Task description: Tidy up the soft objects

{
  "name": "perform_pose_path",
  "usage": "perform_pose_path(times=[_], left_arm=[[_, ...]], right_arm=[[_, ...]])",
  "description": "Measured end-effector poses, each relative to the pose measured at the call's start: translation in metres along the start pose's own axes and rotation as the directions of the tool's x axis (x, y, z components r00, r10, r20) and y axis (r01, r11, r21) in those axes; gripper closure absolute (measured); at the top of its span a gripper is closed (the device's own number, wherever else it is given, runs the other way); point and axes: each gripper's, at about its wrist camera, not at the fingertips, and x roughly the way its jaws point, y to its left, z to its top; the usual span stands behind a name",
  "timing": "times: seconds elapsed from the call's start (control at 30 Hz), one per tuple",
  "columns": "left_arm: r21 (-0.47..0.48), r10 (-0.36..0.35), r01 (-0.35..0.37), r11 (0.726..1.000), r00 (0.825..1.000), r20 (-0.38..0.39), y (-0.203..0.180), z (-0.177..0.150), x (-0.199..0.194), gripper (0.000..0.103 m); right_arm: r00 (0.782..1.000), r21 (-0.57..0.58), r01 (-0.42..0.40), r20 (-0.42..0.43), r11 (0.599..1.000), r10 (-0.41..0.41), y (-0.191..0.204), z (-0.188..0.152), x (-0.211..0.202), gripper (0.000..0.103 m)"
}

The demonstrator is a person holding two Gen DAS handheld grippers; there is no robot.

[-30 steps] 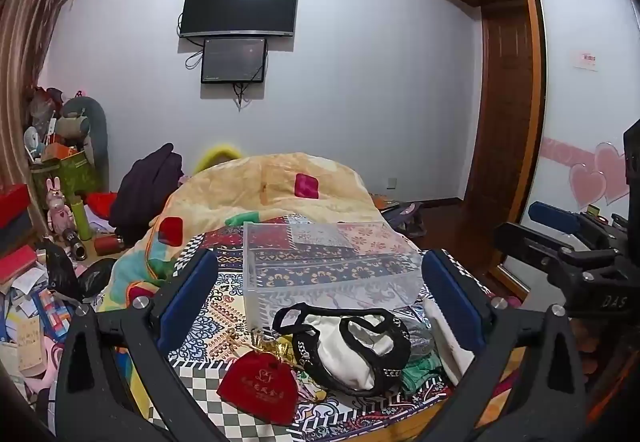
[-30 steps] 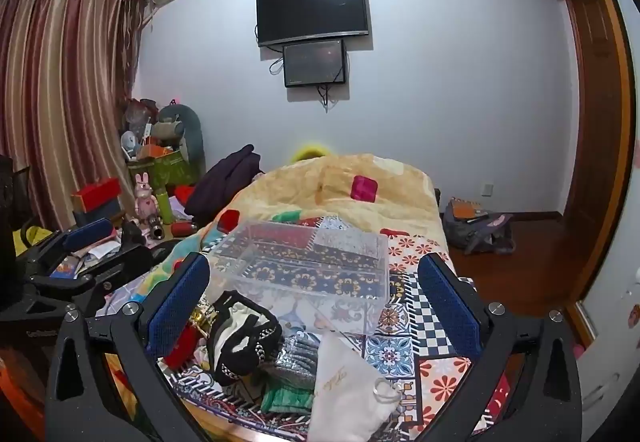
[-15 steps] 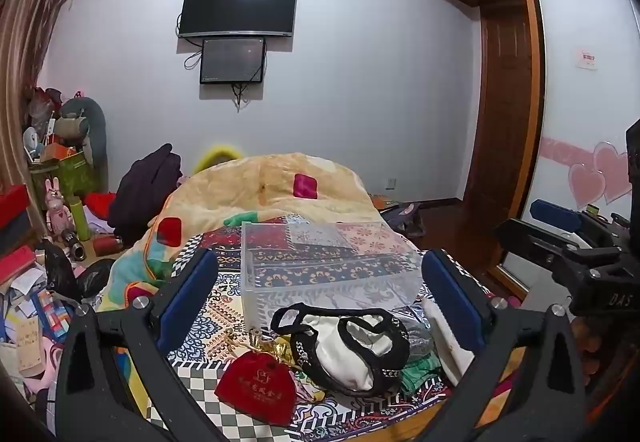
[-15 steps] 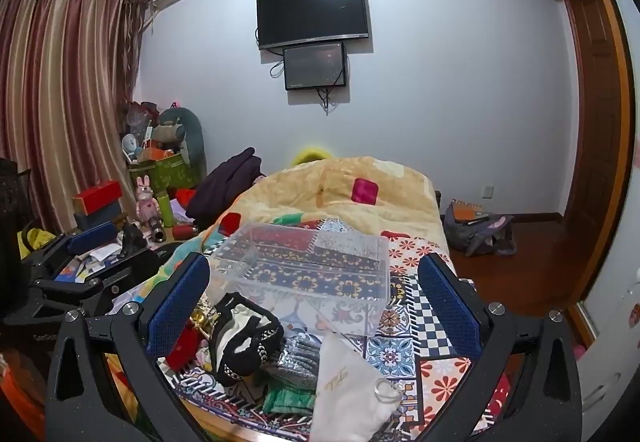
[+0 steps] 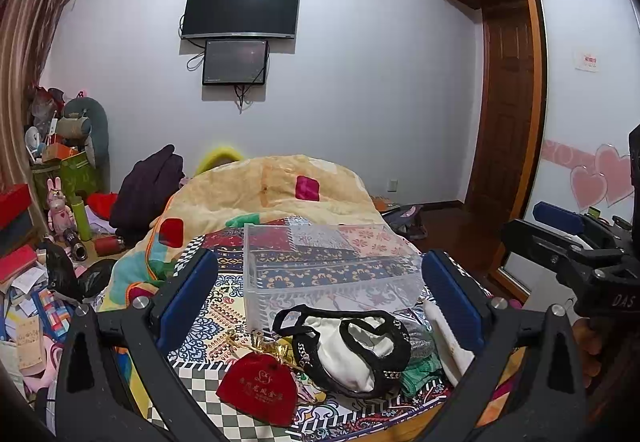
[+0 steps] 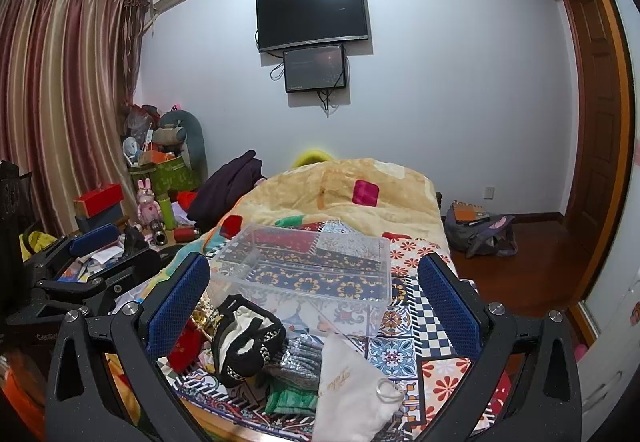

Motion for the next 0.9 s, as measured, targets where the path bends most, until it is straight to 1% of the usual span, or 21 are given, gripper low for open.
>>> perform_pose_path(times=[0.43,0.9], left_arm=[[0.002,-0.002,0.002,1.0,1.0,0.002,-0.0009,-0.0001,0.0002,0.0],[0.0,-0.006,0.006,1.0,1.0,0.003,-0.0029,0.0005,-0.0018,0.0]], right_arm=[[1.0,0.004,-0.001,0.006,1.0,0.001,0.0014,0.0033,-0.0016,0.0],[1.0,0.013,-0.006,0.022,1.0,0.006,0.0008,-0.0019,-0.0006,0.0]])
